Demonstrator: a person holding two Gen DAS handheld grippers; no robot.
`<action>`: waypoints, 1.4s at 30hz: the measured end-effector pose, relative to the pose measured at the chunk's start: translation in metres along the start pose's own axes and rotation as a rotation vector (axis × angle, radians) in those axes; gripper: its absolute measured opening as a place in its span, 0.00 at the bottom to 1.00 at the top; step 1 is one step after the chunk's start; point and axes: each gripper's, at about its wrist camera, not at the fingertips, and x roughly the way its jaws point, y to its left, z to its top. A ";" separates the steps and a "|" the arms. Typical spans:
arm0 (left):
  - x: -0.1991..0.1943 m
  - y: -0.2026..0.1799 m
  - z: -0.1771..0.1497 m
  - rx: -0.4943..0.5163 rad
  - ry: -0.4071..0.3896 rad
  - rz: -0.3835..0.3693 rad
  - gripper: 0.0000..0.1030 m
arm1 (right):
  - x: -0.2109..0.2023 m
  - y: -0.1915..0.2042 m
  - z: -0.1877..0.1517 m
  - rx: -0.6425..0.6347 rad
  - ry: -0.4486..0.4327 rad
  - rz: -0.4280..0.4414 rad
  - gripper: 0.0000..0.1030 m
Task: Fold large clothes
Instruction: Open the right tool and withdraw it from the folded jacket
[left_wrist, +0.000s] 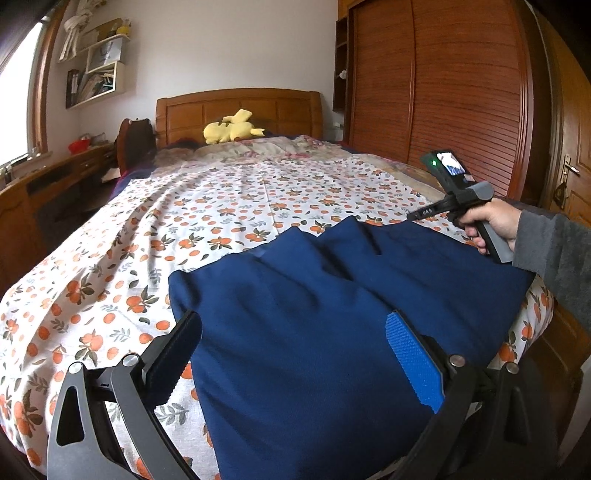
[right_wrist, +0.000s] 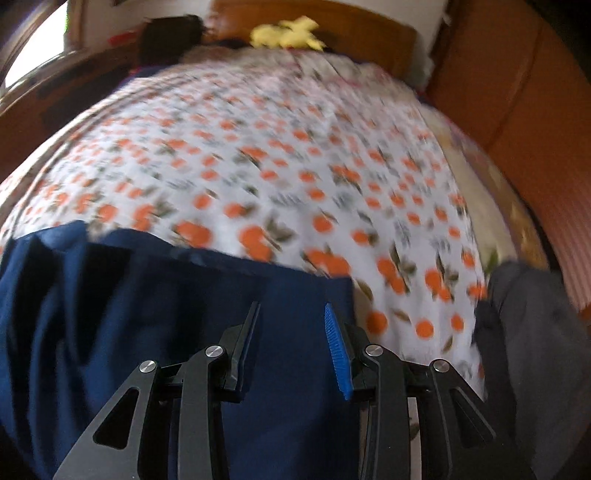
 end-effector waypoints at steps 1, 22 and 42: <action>0.001 -0.001 0.000 0.001 0.001 0.000 0.97 | 0.004 -0.006 -0.002 0.021 0.015 -0.004 0.40; 0.007 -0.001 -0.005 0.020 0.018 0.003 0.97 | 0.006 -0.048 0.001 0.166 0.015 -0.028 0.17; 0.013 -0.014 -0.009 0.049 0.035 0.000 0.97 | -0.130 -0.011 -0.108 -0.051 -0.185 0.046 0.60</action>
